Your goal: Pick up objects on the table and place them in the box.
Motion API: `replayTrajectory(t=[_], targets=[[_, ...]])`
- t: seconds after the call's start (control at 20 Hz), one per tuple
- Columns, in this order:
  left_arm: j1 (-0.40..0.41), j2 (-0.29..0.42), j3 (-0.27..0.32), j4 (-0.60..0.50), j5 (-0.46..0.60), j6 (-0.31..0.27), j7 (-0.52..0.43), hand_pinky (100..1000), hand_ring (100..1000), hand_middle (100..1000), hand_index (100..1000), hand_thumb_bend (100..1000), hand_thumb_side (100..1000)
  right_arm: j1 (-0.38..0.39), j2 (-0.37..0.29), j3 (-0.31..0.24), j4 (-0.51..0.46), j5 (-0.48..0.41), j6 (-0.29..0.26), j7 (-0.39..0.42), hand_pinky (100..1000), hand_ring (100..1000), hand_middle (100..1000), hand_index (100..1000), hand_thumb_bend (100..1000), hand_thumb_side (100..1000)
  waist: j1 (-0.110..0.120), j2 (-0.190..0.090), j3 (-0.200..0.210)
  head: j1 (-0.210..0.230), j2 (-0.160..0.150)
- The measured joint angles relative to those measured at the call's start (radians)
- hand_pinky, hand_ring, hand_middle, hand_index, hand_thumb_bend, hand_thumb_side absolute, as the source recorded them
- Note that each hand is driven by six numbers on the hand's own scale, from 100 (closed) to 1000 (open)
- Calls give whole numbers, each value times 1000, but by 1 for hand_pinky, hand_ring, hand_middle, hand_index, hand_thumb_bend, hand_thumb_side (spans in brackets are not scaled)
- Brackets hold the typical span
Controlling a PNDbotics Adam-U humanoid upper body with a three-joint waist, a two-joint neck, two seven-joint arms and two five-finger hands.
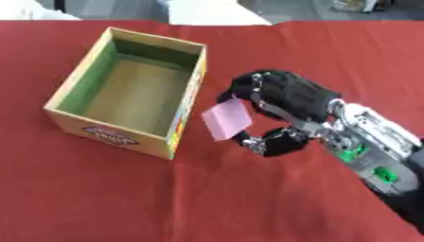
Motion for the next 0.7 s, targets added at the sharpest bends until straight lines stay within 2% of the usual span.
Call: replayTrajectory(t=[0.15,0.35,0.55,0.7], targets=[[1,0,0,0,0,1,0,542,745,604,731,100,731,-67,22,-25,0,-42,41,53,754,420,309,429,100,100,2,-3,0,0,0],[3,0,0,0,0,3,-3,543,746,605,731,100,731,-165,74,-41,28,-46,65,132,756,429,319,437,100,100,2,-8,3,-2,0],[3,0,0,0,1,4,-4,543,747,606,731,100,728,-265,150,-43,117,-43,64,185,758,445,335,451,100,100,3,-9,10,-8,0],[3,0,0,0,2,6,-6,543,747,606,731,100,728,-349,225,-46,228,-17,55,217,748,450,342,457,100,100,7,-9,20,-15,0]])
